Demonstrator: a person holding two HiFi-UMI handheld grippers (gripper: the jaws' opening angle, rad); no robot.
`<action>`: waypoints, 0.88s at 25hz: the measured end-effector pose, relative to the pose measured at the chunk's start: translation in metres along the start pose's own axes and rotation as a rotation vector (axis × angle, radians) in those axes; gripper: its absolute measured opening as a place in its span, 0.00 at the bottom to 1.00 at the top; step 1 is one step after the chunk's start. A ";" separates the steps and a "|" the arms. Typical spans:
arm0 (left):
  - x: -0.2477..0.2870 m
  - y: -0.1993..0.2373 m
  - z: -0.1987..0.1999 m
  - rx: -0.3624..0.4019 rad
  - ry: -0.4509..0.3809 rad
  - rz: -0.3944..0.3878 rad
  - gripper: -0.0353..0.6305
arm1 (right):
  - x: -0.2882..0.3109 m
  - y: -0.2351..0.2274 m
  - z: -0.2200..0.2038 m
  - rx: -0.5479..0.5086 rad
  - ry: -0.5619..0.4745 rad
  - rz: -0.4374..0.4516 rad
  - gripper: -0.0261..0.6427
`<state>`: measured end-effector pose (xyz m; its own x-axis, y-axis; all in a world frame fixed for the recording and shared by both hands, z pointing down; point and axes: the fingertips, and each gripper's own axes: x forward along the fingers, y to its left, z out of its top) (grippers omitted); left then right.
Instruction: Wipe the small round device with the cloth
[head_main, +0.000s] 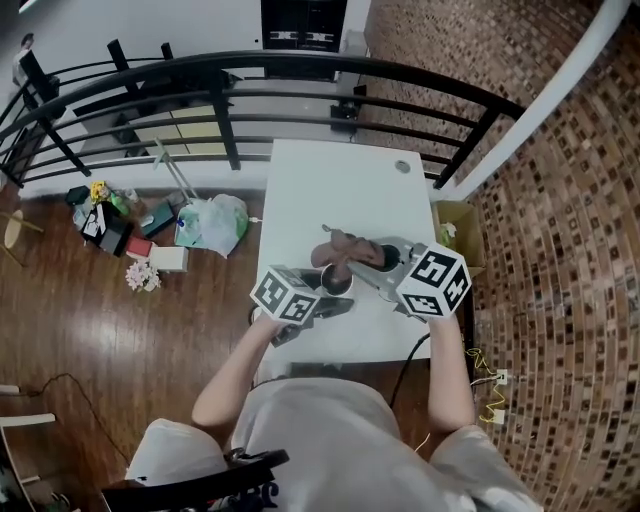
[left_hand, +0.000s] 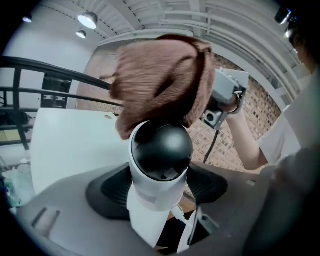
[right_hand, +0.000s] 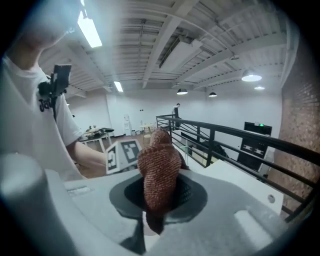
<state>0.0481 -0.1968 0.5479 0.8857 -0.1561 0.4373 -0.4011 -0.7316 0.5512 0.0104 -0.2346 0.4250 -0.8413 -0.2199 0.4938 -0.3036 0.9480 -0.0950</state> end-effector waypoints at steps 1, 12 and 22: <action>-0.001 0.002 0.001 -0.001 0.000 0.002 0.61 | -0.002 0.012 0.003 -0.006 0.005 0.052 0.08; -0.003 -0.001 0.002 0.084 0.043 -0.018 0.61 | 0.035 0.047 -0.029 0.017 0.176 0.198 0.08; -0.002 -0.038 -0.006 0.043 0.016 -0.191 0.61 | 0.020 -0.030 -0.048 0.174 0.087 -0.016 0.08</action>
<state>0.0603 -0.1649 0.5308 0.9408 -0.0017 0.3391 -0.2157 -0.7746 0.5945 0.0239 -0.2568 0.4793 -0.7963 -0.2071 0.5683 -0.3961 0.8886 -0.2312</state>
